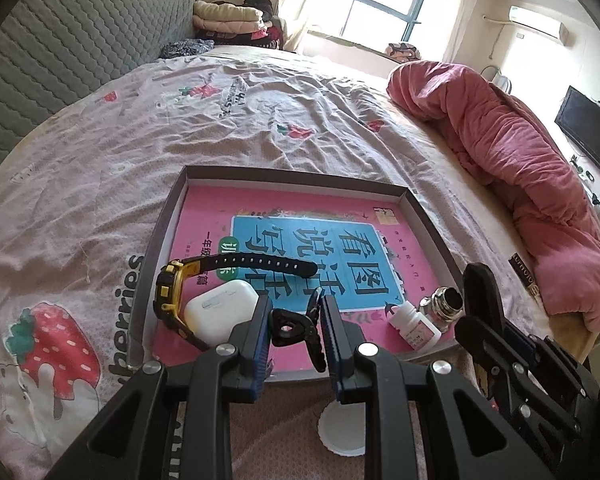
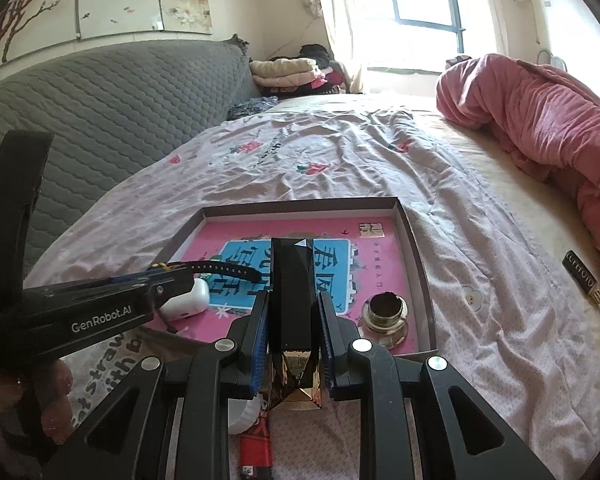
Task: Organize rigid objects
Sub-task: 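Carry the black clip over the box with left gripper while right gripper carries the tube over it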
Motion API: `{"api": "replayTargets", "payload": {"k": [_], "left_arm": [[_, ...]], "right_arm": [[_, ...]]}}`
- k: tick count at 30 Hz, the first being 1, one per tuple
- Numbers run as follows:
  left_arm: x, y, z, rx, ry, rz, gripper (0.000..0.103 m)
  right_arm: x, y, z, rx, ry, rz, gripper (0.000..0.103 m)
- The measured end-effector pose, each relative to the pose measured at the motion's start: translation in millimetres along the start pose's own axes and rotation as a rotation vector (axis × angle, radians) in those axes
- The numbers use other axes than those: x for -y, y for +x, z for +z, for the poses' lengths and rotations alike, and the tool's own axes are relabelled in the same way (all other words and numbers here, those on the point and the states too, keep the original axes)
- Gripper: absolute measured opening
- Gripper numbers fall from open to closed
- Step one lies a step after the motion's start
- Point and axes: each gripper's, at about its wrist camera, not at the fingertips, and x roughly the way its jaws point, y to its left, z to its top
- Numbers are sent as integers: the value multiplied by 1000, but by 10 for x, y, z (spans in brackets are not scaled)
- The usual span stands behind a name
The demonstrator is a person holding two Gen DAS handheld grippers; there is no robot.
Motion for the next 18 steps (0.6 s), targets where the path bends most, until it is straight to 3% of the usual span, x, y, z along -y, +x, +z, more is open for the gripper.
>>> {"api": "replayTargets", "payload": {"k": [18], "left_arm": [[-82, 361, -29, -77, 2, -42, 25]], "right_arm": [[-48, 467, 20, -62, -33, -7, 23]]}}
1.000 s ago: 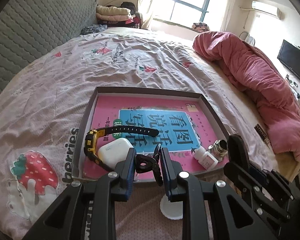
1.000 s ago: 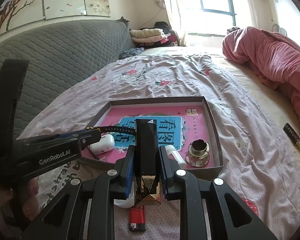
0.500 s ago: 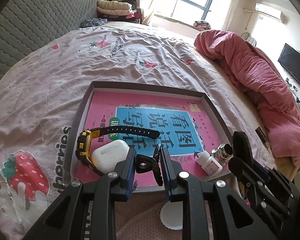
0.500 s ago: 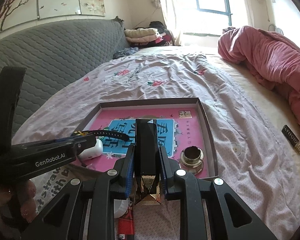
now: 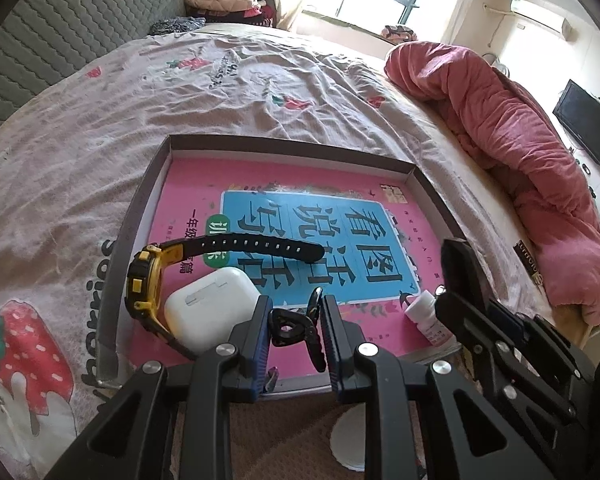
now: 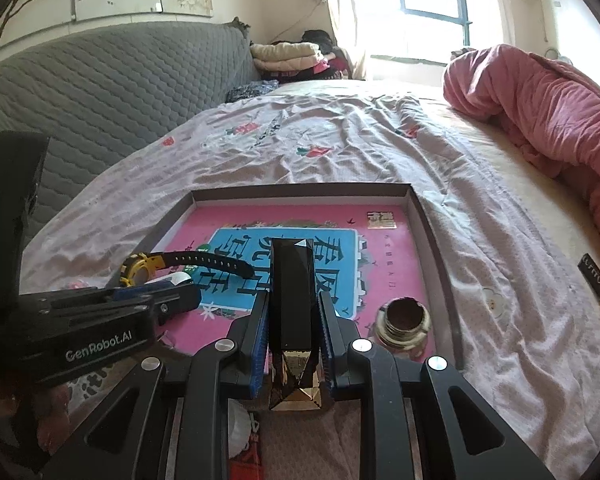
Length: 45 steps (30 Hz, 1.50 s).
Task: Organize rigid objects
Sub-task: 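Carry the black clip over the box with left gripper while right gripper carries the tube over it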
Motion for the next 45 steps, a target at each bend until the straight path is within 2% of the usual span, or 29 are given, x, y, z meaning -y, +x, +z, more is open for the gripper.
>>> {"api": "replayTargets", "payload": {"k": [10, 24, 34, 45], "left_arm": [[8, 65, -12, -13, 24, 0, 25], [19, 136, -7, -23, 35, -8, 25], [70, 249, -5, -42, 49, -15, 25], [84, 294, 0, -55, 51, -23, 25]], "right_arm": [[-142, 265, 21, -83, -82, 20, 23], [-84, 473, 2, -157, -110, -26, 23], [-34, 508, -29, -178, -136, -43, 23], [71, 508, -28, -192, -108, -51, 22]]}}
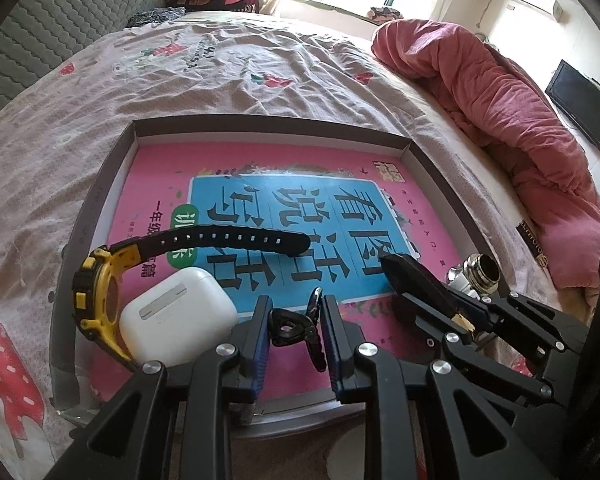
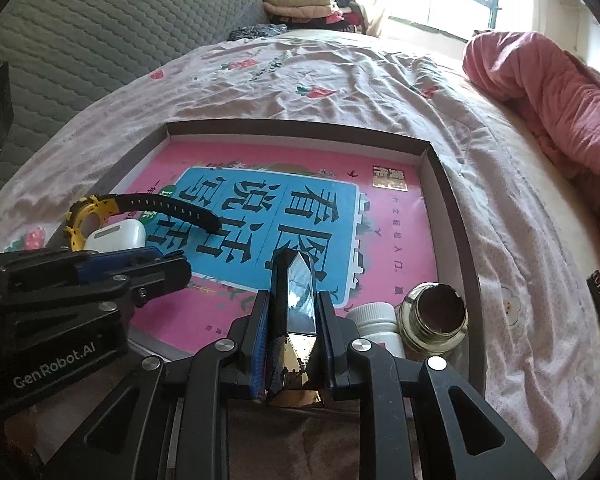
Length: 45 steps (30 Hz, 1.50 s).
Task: Organize rigid objects
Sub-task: 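Carry the black clip over the box with left gripper while right gripper carries the tube over it, then lower the black-and-gold tube upright into the box and open right gripper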
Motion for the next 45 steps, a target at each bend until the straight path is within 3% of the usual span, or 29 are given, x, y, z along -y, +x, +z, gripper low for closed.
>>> {"api": "replayTargets", "payload": {"k": [24, 34, 38, 45], "left_arm": [[64, 51, -3, 7, 54, -1, 25], [72, 68, 16, 1, 49, 28, 25], [98, 80, 23, -1, 53, 47, 25], [121, 107, 57, -3, 35, 60, 25]], "right_arm": [[-7, -4, 13, -23, 21, 7, 24], [56, -186, 29, 63, 48, 22, 28], [189, -332, 10, 116, 98, 29, 36], [316, -461, -1, 172, 156, 49, 40]]}}
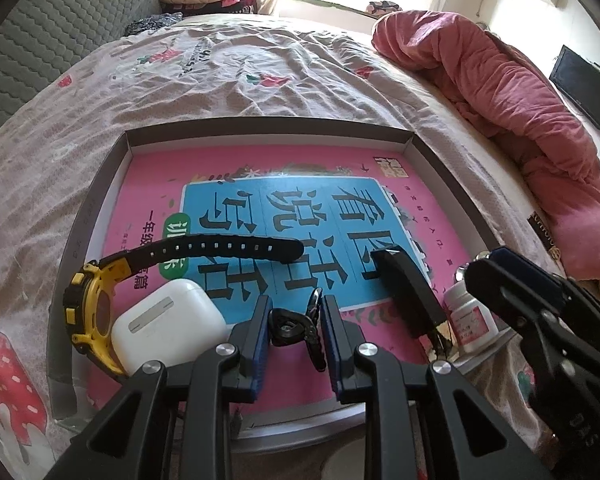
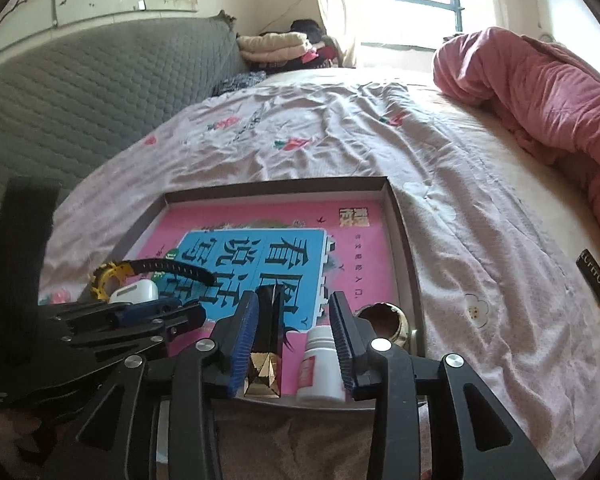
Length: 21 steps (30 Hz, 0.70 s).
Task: Organize rigid objects
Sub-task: 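Lower the black-and-gold tube upright into the box and open right gripper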
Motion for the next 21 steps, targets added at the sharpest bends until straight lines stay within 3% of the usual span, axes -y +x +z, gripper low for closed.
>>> {"api": "replayTargets", "payload": {"k": [11, 21], "left_arm": [[113, 15, -26, 17, 28, 83, 25], [68, -20, -65, 21, 13, 100, 25]], "right_arm": [[0, 21, -108, -13, 15, 16, 45], [10, 38, -123, -12, 19, 19, 46]]}}
